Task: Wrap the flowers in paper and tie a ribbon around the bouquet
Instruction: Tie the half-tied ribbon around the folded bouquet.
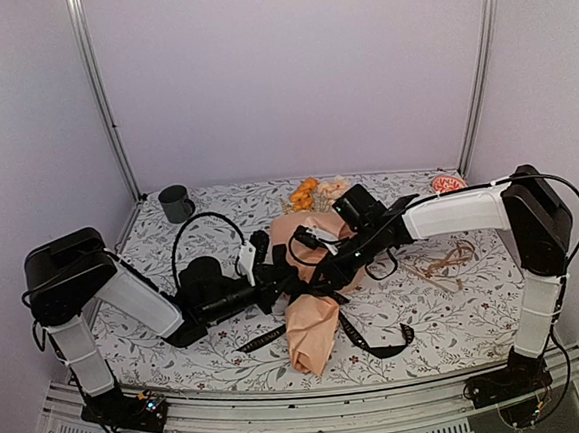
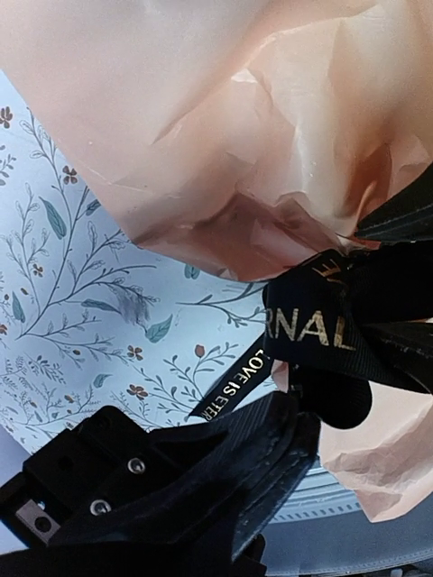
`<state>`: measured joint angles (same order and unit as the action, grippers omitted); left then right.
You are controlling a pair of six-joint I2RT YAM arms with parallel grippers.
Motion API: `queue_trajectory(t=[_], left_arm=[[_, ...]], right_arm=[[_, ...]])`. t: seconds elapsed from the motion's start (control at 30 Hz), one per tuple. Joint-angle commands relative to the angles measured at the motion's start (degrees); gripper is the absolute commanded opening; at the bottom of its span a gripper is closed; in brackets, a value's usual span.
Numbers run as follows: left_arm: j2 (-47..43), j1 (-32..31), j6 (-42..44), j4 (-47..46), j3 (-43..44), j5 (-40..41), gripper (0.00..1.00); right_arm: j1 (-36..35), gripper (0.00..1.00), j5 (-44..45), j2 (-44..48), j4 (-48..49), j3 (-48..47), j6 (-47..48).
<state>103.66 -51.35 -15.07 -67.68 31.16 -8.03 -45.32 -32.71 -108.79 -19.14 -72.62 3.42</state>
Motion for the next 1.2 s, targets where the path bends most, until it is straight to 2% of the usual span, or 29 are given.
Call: queue_trajectory(t=[0.0, 0.1, 0.3, 0.47, 0.57, 0.7, 0.87, 1.17], left_arm=[[1.28, 1.03, -0.88, -2.46, -0.4, -0.76, 0.0], [1.11, 1.12, -0.91, -2.37, -0.55, -0.47, 0.0], [1.19, 1.28, -0.93, -2.13, -0.92, 0.56, 0.0], [1.63, 1.41, -1.01, -2.02, -0.75, 0.56, 0.0], [1.53, 1.42, -0.97, -1.93, -0.83, 0.55, 0.0], [1.41, 1.38, -0.66, -1.42, -0.7, 0.52, 0.0], [1.46, 1.4, -0.68, -1.5, -0.57, 0.21, 0.0], [1.2, 1.36, -0.49, -1.23, -0.49, 0.12, 0.0]], right_arm=[[-0.25, 0.32, -0.66, -2.91, -3.09, -2.65, 3.34], [-0.21, 0.37, -1.99, -3.34, -4.92, -2.41, 4.81], [-0.27, 0.37, -5.48, -2.43, -5.83, -1.48, 6.12], [-0.26, 0.24, -9.75, -2.21, -6.01, -2.05, 6.65], [-0.22, 0.11, -8.94, -2.22, -6.79, -1.87, 6.84], [-0.11, 0.02, -5.89, -0.53, -6.73, -1.6, 6.18], [1.26, 0.01, -1.19, 2.13, -6.17, -2.2, 3.22], [1.98, 0.0, -1.21, 3.69, -5.52, -1.74, 1.36]])
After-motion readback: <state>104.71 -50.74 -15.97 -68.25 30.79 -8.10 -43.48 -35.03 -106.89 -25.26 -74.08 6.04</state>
